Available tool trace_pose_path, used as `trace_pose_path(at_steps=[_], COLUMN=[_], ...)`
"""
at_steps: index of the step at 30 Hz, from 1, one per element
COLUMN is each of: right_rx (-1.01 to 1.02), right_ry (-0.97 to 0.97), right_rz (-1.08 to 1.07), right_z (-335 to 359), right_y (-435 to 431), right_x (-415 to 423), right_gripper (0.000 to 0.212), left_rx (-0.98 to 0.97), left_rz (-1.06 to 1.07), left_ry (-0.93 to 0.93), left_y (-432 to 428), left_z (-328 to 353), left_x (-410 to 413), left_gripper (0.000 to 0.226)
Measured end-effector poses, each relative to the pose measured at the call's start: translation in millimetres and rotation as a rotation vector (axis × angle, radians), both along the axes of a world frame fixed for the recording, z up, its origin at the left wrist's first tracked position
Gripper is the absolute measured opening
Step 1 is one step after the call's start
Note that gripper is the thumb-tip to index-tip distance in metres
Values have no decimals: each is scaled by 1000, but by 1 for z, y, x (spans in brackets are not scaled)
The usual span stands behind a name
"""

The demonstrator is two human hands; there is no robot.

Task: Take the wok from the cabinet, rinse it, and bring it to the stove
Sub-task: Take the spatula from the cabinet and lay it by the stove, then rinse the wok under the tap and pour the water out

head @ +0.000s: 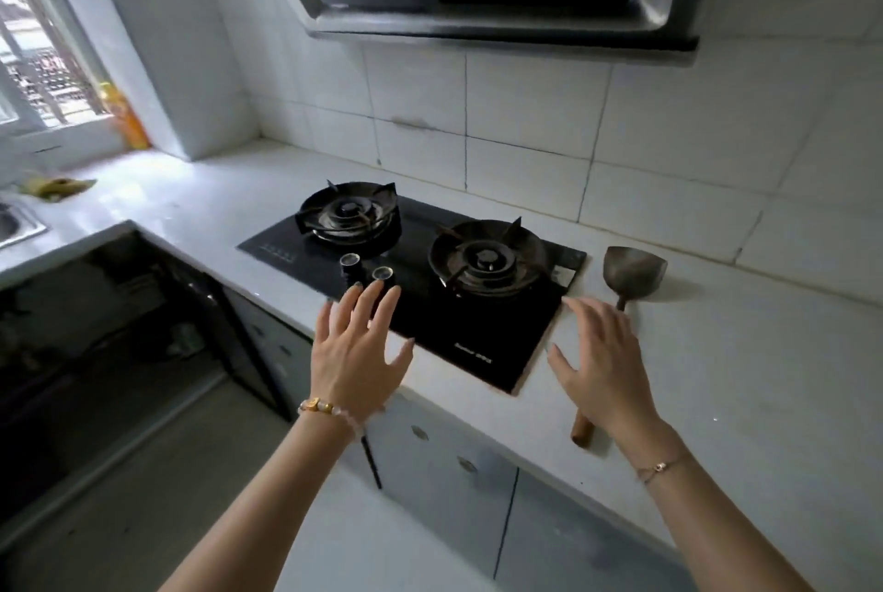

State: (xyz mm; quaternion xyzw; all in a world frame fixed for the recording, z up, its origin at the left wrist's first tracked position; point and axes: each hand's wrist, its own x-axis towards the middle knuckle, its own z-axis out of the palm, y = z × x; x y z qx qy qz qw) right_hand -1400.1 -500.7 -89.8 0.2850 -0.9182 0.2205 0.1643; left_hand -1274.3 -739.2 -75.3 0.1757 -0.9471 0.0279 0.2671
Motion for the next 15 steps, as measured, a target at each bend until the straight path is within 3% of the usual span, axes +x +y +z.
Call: trace_pose_path(at_steps=[15], right_rx=[1], right_ry=[92], right_rz=[523], right_z=[35], right_y=[-296], right_x=[107], right_gripper=[66], left_rx=[-32], left_rz=[586], left_ry=[63], left_y=[-208], left_z=[3], left_x=[204], left_gripper=[75])
